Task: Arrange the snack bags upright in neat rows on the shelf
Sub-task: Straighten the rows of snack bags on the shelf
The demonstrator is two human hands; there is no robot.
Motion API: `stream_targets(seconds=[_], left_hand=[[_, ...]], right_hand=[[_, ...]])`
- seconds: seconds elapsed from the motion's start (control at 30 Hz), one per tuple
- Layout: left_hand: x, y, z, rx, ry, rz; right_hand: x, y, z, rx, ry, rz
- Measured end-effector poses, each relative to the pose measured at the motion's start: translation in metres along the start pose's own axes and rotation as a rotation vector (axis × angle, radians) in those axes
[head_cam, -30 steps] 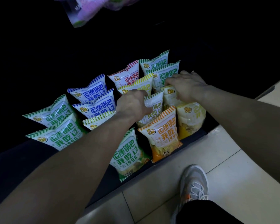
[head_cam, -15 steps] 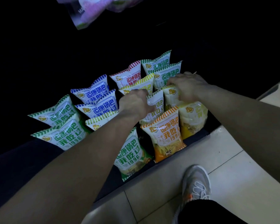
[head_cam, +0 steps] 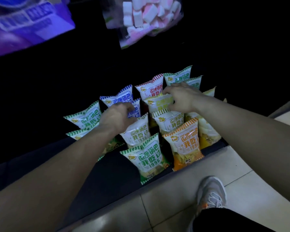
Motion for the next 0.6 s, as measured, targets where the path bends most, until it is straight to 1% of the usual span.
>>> stream_targets(seconds=[0.13, 0.2, 0.27, 0.4, 0.6], left_hand=[[-0.017, -0.017, -0.022, 0.002, -0.120, -0.024], [-0.026, -0.015, -0.023, 0.009, -0.135, -0.035], [-0.031, -0.012, -0.020, 0.005, -0.123, 0.009], [-0.037, -0.007, -0.015, -0.014, -0.101, 0.050], [-0.037, 0.000, -0.015, -0.034, 0.026, 0.046]], right_hand=[[-0.025, -0.018, -0.002, 0.032, -0.149, -0.163], [-0.034, -0.020, -0.002, 0.038, -0.203, -0.225], [-0.040, -0.019, -0.002, 0.040, -0.224, -0.279], [-0.043, -0.017, -0.004, 0.045, -0.200, -0.336], [-0.040, -0.019, -0.006, 0.035, -0.093, -0.293]])
Point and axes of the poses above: each hand's wrist, its own z-axis towards the middle knuckle, its own x-axis out of the back of the hand, y = z × x, the point moved 5 cm from there along z, towards the middle knuckle, and after that the axes turned 15 degrees about -x, right-handed, at the moved point
